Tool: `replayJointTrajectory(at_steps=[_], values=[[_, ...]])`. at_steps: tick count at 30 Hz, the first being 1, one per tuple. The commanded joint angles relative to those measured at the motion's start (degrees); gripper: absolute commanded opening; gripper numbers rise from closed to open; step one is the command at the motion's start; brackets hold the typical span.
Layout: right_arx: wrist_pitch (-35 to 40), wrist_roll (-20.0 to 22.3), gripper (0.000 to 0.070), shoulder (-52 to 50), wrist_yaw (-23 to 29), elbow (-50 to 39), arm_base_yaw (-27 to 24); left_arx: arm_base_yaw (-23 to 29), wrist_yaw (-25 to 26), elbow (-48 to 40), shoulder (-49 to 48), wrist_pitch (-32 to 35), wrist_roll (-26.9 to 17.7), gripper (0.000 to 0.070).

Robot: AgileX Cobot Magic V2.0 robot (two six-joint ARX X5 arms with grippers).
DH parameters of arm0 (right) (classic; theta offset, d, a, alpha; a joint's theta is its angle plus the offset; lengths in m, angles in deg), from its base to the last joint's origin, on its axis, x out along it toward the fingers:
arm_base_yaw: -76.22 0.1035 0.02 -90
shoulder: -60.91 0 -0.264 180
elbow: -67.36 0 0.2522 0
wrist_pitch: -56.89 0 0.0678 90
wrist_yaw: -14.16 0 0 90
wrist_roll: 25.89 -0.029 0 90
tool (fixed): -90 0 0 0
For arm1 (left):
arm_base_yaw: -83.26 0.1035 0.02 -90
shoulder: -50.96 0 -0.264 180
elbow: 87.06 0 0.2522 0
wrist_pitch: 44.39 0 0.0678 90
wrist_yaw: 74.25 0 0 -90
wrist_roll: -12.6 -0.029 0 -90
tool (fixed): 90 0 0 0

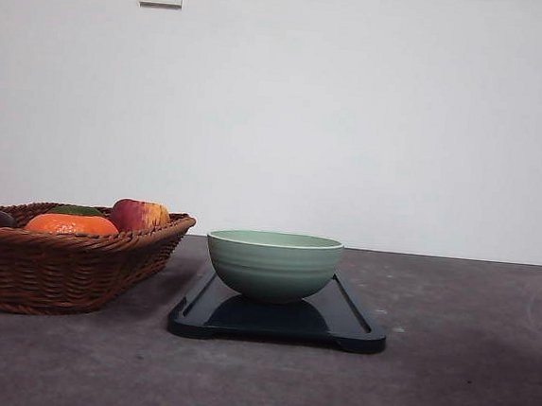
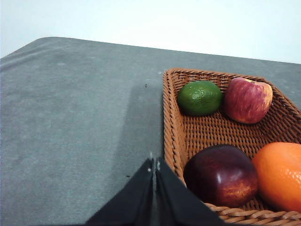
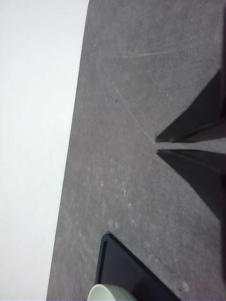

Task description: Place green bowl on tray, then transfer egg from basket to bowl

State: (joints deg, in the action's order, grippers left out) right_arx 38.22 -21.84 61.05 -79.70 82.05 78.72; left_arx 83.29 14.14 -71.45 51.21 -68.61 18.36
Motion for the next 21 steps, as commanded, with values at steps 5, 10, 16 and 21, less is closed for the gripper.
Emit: replayJointTrajectory(at_steps=[5, 10, 16, 21], values=[[0.6, -0.8, 0.0017, 0.1, 0.0, -0.2, 0.0, 0.0, -0.2, -1.1, -0.1, -0.2, 0.3, 0.0000], [0.6, -0.8, 0.0017, 0.1, 0.0, -0.2, 0.0, 0.0, -0.2, -1.1, -0.1, -0.3, 0.3, 0.0000], [0.6, -0.8, 0.0017, 0.1, 0.0, -0.2, 0.0, 0.0, -0.2, -1.1, -0.1, -0.3, 0.3, 0.0000], [0.6, -0.8, 0.0017, 0.1, 0.0, -0.2, 0.0, 0.0, -0.2, -1.1, -0.1, -0.3, 0.3, 0.0000]])
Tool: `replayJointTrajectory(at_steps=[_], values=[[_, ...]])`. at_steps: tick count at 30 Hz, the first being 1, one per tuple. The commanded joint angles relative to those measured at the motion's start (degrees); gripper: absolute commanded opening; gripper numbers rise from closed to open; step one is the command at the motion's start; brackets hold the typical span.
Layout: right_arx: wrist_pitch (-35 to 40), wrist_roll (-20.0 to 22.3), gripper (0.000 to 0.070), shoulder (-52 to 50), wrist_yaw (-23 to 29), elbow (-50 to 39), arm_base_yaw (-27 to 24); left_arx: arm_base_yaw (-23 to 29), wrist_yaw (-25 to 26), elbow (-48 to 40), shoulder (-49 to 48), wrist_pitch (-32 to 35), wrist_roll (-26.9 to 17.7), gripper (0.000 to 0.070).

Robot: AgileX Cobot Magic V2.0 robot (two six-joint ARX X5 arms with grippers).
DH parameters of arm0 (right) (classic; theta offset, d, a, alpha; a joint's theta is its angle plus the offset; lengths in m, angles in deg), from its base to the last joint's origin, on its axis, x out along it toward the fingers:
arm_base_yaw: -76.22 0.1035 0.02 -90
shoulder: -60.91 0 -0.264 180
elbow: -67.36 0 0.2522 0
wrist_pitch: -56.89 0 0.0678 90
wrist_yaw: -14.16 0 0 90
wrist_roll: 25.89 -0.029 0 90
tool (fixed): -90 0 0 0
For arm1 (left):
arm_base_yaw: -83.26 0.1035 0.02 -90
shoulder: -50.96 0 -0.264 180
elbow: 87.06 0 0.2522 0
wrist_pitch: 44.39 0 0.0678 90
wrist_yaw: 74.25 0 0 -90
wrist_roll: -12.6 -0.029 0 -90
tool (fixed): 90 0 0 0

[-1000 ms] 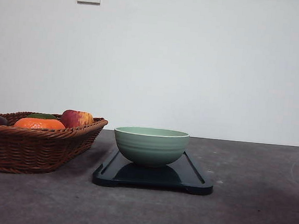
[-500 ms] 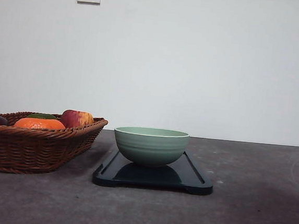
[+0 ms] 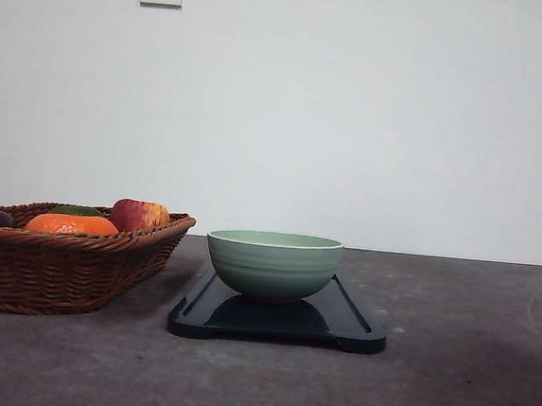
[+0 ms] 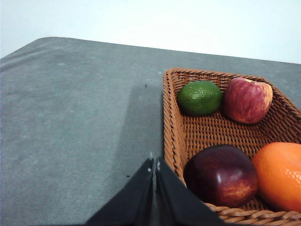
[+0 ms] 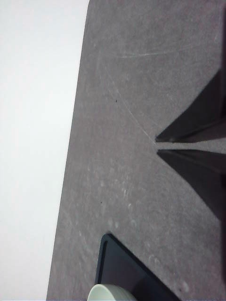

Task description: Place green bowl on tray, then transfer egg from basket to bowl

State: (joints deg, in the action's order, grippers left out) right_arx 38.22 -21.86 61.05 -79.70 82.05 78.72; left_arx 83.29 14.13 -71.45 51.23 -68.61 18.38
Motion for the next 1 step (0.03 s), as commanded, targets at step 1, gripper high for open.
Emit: replayJointTrajectory(at_steps=[1], values=[[0.6, -0.8, 0.0017, 0.1, 0.0, -0.2, 0.0, 0.0, -0.2, -1.1, -0.1, -0.3, 0.3, 0.0000]])
